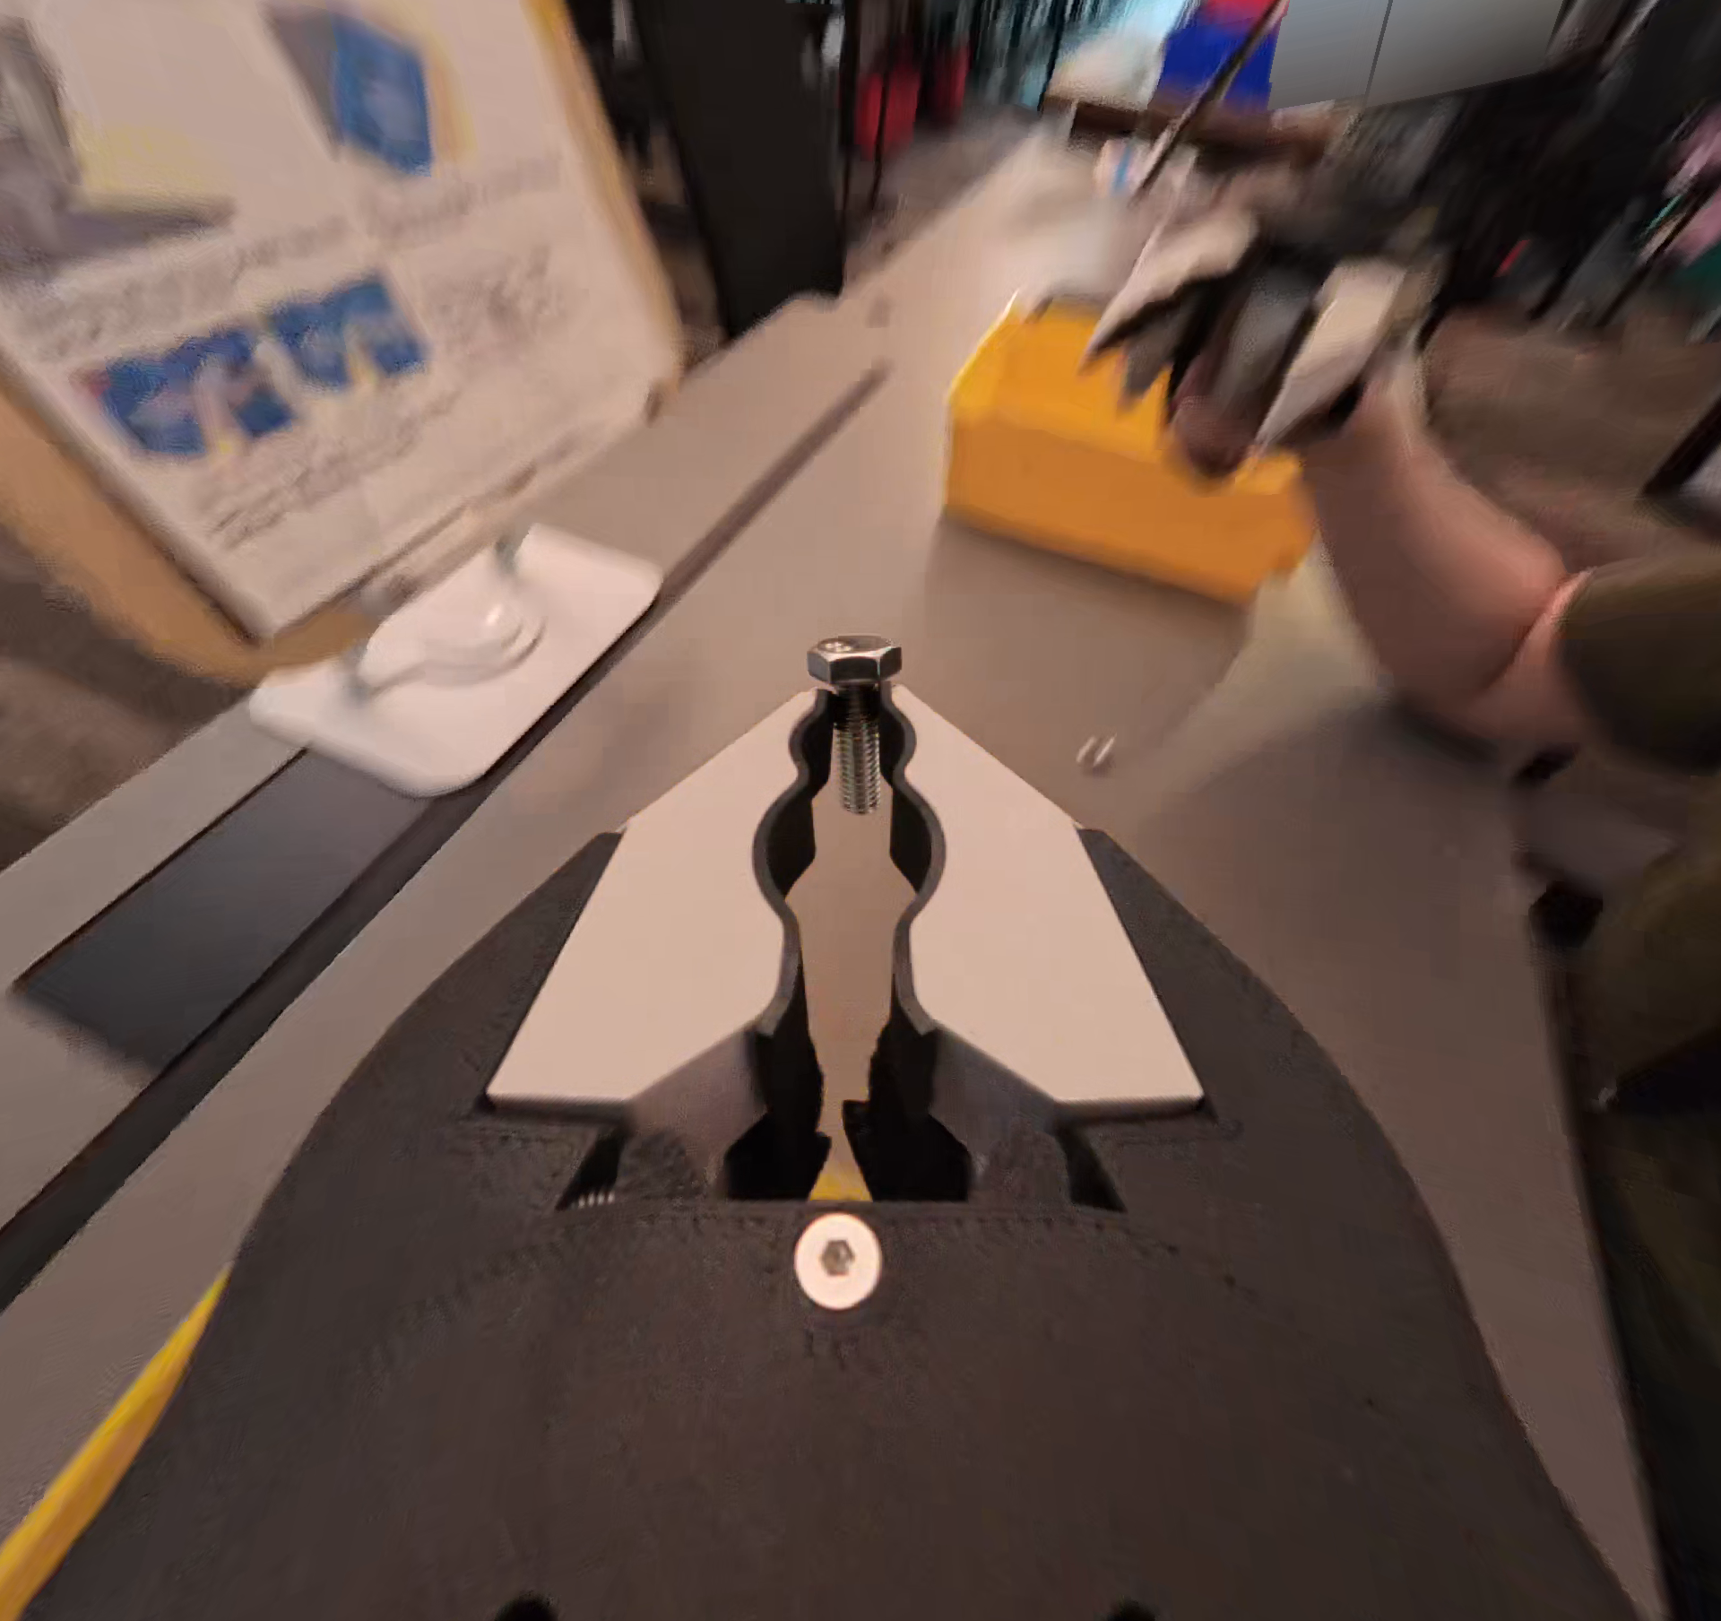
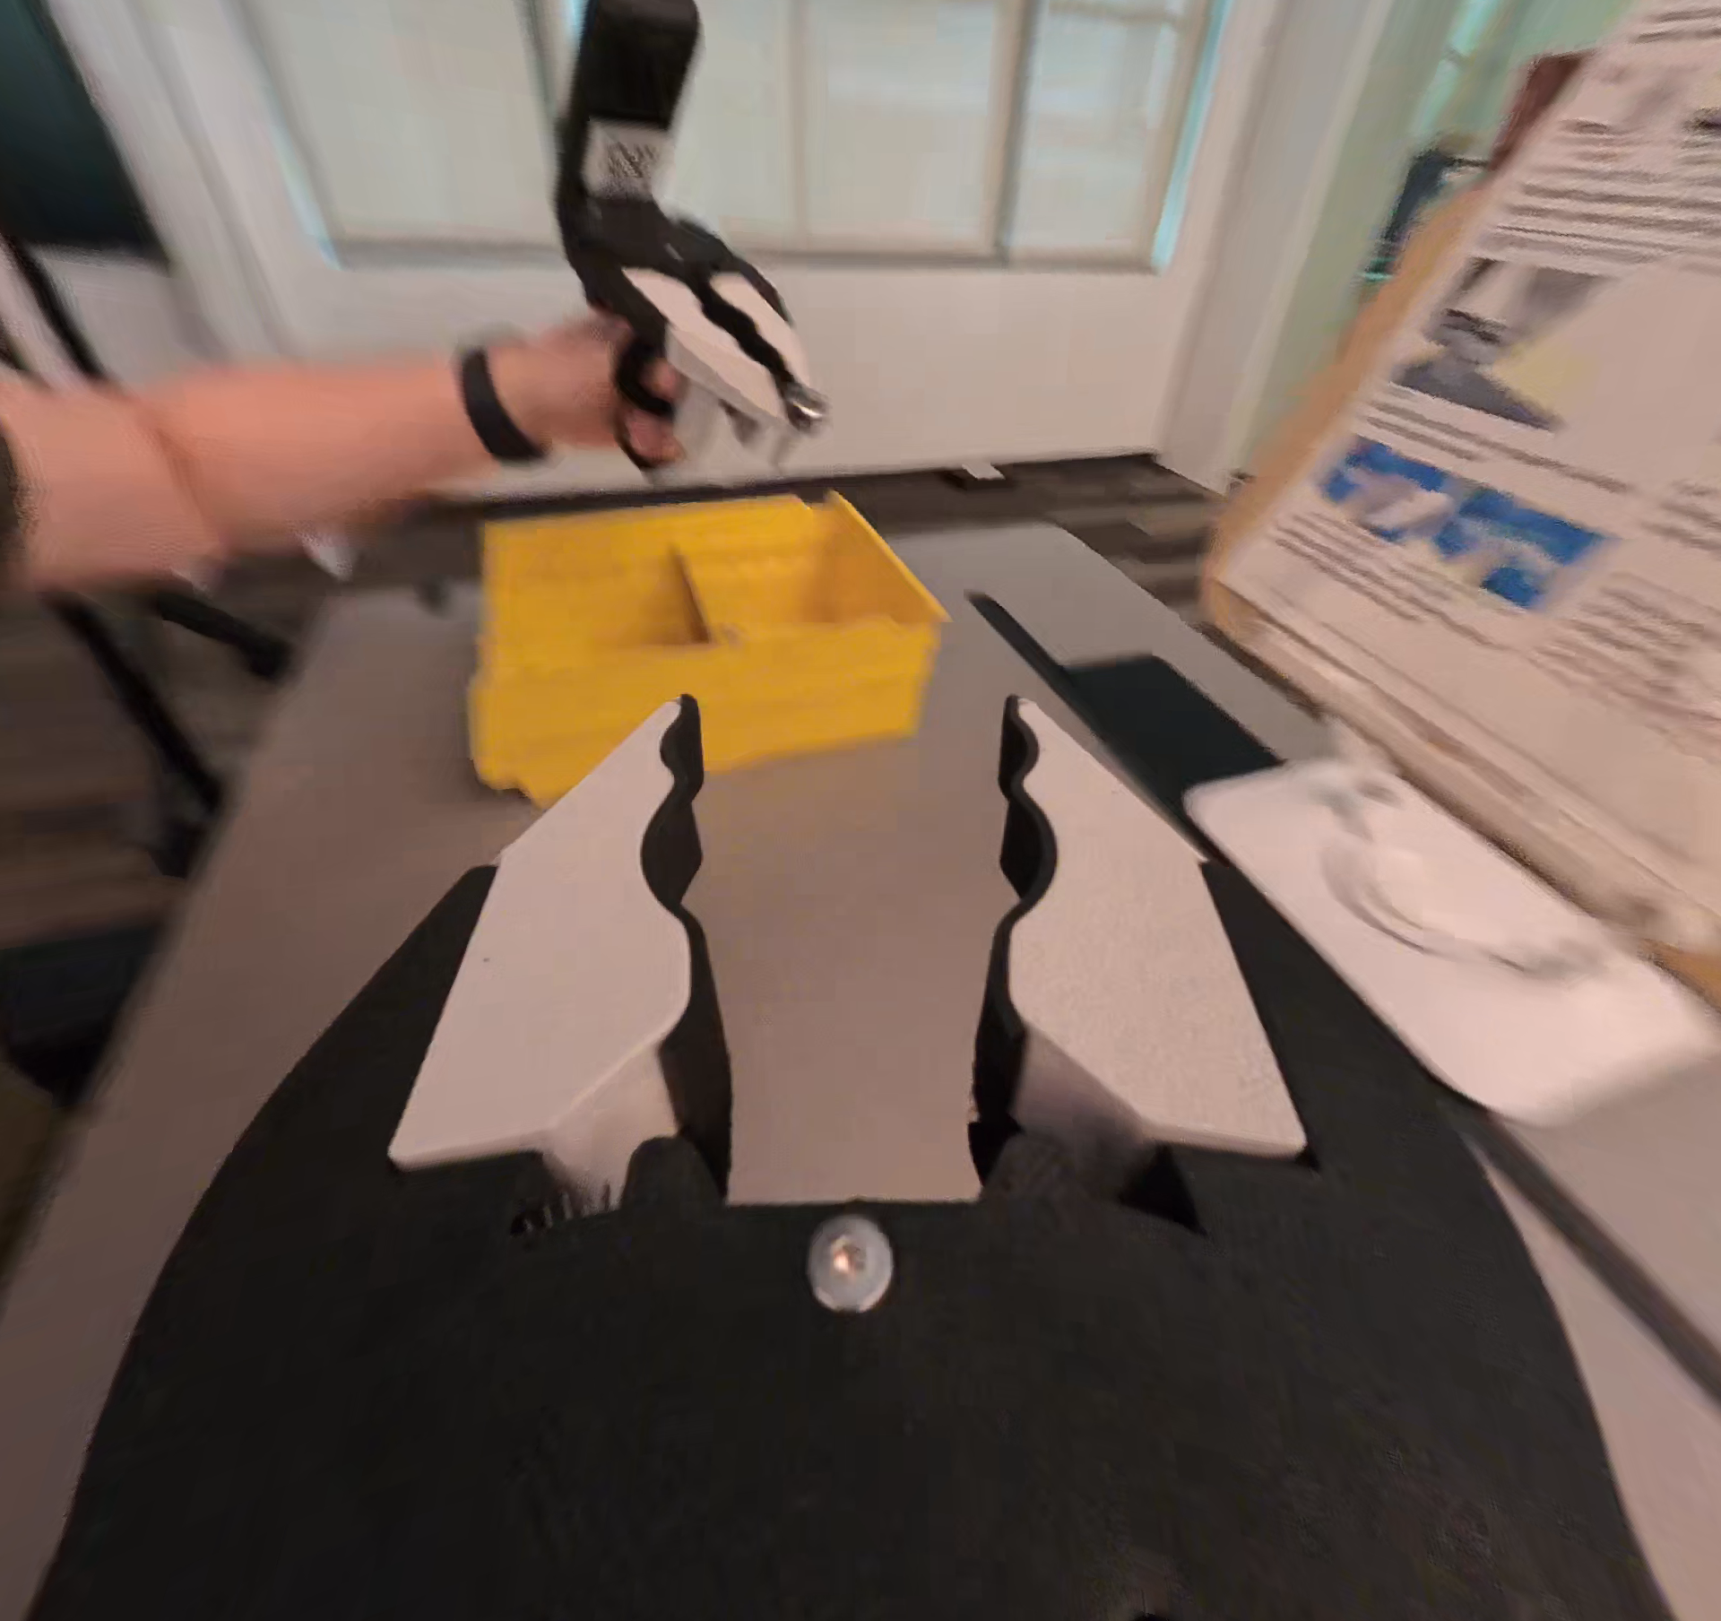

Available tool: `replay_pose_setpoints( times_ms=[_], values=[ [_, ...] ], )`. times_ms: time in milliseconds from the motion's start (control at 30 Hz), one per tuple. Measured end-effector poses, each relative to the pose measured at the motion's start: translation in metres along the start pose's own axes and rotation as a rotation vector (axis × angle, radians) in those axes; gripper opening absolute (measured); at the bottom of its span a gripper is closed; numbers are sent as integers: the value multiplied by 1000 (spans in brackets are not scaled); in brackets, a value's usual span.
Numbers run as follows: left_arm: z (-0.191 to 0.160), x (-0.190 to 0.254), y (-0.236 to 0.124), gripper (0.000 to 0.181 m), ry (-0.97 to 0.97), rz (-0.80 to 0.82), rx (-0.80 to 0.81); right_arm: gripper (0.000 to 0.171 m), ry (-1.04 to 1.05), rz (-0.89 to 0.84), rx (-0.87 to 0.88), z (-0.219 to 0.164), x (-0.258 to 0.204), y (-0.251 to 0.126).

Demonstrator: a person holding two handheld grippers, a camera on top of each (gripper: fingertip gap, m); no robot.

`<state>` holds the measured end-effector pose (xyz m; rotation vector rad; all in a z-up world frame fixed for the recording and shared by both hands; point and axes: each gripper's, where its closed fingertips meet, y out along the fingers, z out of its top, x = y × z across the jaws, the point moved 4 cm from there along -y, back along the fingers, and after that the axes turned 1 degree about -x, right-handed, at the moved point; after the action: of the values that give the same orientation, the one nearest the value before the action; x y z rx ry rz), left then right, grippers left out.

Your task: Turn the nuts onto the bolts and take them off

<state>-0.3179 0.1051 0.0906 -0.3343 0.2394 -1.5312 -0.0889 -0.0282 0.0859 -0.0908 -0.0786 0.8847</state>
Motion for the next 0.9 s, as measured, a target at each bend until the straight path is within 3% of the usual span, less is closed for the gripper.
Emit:
replay_pose_setpoints(
  times_ms=[133, 200, 367, 467, 500, 533, 600, 667, 800, 900],
  values=[
    [64, 79, 31, 7, -61, -109, 325, 59, 263, 282, 223, 23, -44, 30],
    [82, 111, 48, 6, -39, -156, 418, 57, 271, 301, 224, 26, -54, 35],
    [99, 160, 79, 7, 5, -244, 497, 48, 204, 215, 327, 46, -58, 16],
    [100, 174, 94, 7, 22, -256, 476, 36, 189, 256, 343, 51, -60, 6],
    [101, 177, 98, 7, 29, -258, 469, 11, 154, 298, 344, 52, -65, 2],
    [101, 179, 101, 8, 33, -256, 470, 8, 120, 304, 335, 51, -66, 1],
    [99, 178, 104, 8, 44, -223, 459, 8, 52, 244, 279, 48, -62, -1],
    [94, 173, 106, 39, 65, -145, 402, 8, -70, 99, 196, 44, -52, -5],
    [83, 167, 110, 47, 135, 61, 292, 8, -511, -303, 13, 43, -35, -21],
    [86, 172, 115, 53, 161, 109, 329, 8, -751, -414, -66, 42, -40, -22]
  ],
)
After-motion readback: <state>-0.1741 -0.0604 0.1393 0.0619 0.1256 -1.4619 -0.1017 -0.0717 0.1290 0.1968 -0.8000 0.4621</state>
